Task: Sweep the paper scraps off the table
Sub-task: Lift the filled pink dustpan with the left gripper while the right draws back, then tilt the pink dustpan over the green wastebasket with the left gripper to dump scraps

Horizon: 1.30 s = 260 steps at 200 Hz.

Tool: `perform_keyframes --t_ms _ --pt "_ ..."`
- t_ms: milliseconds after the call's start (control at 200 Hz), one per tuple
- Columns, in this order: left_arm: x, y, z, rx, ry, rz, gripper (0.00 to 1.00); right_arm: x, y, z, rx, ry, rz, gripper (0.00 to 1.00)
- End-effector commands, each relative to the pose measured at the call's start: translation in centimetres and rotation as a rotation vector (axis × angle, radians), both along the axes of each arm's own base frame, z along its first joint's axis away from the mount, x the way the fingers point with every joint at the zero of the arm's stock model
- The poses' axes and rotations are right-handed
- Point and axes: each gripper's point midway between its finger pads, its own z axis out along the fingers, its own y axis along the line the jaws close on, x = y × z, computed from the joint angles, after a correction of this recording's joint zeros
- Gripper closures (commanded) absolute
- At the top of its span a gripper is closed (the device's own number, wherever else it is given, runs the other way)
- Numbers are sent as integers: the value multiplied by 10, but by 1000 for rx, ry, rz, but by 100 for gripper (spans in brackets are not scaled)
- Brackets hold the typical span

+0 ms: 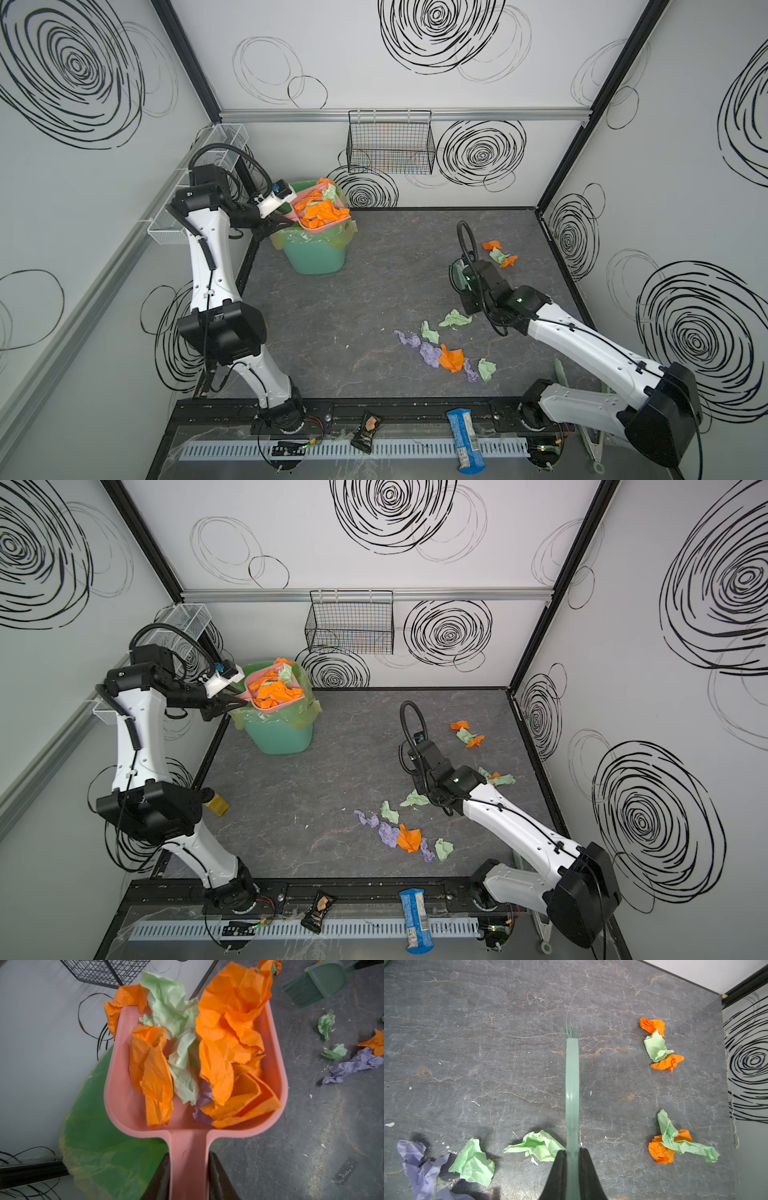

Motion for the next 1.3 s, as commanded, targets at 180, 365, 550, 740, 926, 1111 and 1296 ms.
perform_keyframes --t_ms 180,365,550,740,926,1111,1296 --pt "24 37 6 117 -25 80 100 -1 -1 0 25 -24 2 100" --pt "48 66 2 252 -60 158 100 -2 -2 -1 25 -24 3 100" --pt "68 85 12 432 -142 209 100 -3 -2 -2 23 -23 3 100" --pt "74 74 31 647 -216 181 100 -1 -1 0 23 -24 4 100" --pt "77 70 44 843 -262 168 100 0 0 2 29 -31 5 100" --pt "70 73 54 1001 -299 170 100 -1 -1 2 25 -32 5 100" --pt "55 77 60 1104 -292 167 100 -1 -2 5 23 -41 8 100"
